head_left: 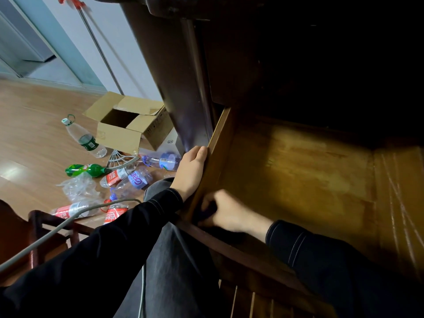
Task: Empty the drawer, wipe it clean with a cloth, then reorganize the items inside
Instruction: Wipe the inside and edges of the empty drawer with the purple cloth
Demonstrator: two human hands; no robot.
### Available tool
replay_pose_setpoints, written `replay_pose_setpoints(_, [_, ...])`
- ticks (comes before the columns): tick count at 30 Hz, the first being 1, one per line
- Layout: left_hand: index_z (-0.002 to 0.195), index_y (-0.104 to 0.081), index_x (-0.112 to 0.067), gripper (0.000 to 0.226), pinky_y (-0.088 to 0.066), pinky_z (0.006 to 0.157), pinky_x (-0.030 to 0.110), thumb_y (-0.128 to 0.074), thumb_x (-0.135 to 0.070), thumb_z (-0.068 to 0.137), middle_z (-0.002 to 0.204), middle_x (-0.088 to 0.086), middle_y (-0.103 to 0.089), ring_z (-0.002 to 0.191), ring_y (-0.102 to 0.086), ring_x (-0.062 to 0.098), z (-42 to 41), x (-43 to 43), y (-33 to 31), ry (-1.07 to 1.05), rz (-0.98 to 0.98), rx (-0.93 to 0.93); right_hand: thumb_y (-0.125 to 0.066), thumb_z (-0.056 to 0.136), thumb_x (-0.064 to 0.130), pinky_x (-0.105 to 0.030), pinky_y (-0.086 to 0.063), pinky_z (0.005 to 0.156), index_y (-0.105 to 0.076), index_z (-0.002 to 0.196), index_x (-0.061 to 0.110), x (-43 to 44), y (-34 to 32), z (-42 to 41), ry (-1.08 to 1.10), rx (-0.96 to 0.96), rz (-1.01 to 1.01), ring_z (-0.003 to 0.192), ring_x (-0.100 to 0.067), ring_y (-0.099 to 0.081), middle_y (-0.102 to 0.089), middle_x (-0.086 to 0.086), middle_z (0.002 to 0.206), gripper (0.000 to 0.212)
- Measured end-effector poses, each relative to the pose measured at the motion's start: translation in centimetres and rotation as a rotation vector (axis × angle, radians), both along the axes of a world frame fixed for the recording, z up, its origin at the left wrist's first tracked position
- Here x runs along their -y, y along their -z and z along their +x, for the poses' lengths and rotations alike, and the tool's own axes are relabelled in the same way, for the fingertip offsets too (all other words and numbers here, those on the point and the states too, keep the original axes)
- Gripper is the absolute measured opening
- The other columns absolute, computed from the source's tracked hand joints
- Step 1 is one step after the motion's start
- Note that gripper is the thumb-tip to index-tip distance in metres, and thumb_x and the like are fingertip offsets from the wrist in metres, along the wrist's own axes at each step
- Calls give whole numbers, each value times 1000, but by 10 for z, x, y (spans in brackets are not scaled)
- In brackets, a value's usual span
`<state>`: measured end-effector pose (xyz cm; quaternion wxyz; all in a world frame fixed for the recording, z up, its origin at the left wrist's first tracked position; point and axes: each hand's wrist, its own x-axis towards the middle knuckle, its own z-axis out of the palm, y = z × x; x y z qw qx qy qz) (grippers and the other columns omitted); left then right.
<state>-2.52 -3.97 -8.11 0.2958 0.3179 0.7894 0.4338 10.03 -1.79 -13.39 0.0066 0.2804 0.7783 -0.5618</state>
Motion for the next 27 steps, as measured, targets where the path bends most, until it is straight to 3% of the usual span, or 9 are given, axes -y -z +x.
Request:
replay_pose_setpoints(3, [103, -60, -2, 38, -45, 99, 56, -38, -33, 108, 105, 23, -65, 104, -60, 38, -1, -1, 2, 1, 11, -11, -82, 75, 7, -41, -55, 89, -64, 73, 27, -13, 5, -2, 72, 17, 17, 93, -22, -68, -73, 0, 93, 27])
replay_pose_setpoints(5, [102, -59, -3, 37, -45, 100, 48, -38, -33, 108, 109, 21, -64, 106, -59, 35, -2, -2, 4, 2, 10, -23, -73, 80, 9, -39, -56, 88, -68, 83, 29, -32, 13, -7, 186, 55, 192, 96, -20, -68, -73, 3, 97, 21])
replay_pose_setpoints(9, [98, -57, -23, 31, -38, 89, 34, -32, -39, 108, 104, 1, -61, 96, -57, 11, -8, -1, 10, 24, -33, -46, -67, 87, 12, -32, -45, 81, -67, 110, 18, -90, 18, -26, 372, 138, 509, 108, -30, -64, -69, -7, 112, 24])
replay_pose_setpoints(11, [100, -55, -26, 31, -40, 94, 36, -29, -42, 108, 110, 1, -61, 99, -57, 12, -9, -1, 12, 37, -46, -41, -67, 90, 8, -35, -46, 78, -67, 115, 11, -119, 17, -39, 444, 202, 671, 108, -33, -65, -70, -11, 114, 24])
replay_pose_setpoints(14, [108, -58, -10, 40, -43, 101, 47, -31, -40, 108, 108, 9, -64, 103, -59, 24, -9, -1, 13, 34, -20, -68, -58, 95, -1, -43, -50, 84, -65, 120, 4, -141, 14, -53, 517, 237, 849, 111, -35, -65, -68, -16, 121, 26])
replay_pose_setpoints(17, [108, -58, -10, 40, -44, 101, 47, -30, -40, 108, 105, 6, -64, 102, -59, 23, -8, -1, 12, 40, -18, -74, -61, 96, 6, -45, -49, 92, -63, 125, 6, -144, 13, -46, 360, 307, 869, 116, -35, -62, -64, -15, 128, 30])
replay_pose_setpoints(22, [100, -55, -5, 41, -45, 96, 47, -32, -37, 108, 96, 12, -61, 95, -57, 27, -10, -2, 14, 59, 14, -109, -62, 94, 49, -43, -52, 96, -61, 136, 24, -89, 11, 7, -99, 326, 893, 118, -35, -59, -51, -8, 142, 49])
replay_pose_setpoints(27, [99, -54, -2, 42, -44, 92, 47, -32, -37, 108, 95, 18, -61, 95, -58, 32, -10, -2, 16, 57, 35, -123, -65, 96, 37, -37, -60, 81, -67, 128, 32, -37, 20, 45, -437, 84, 886, 109, -28, -66, -58, -1, 132, 32])
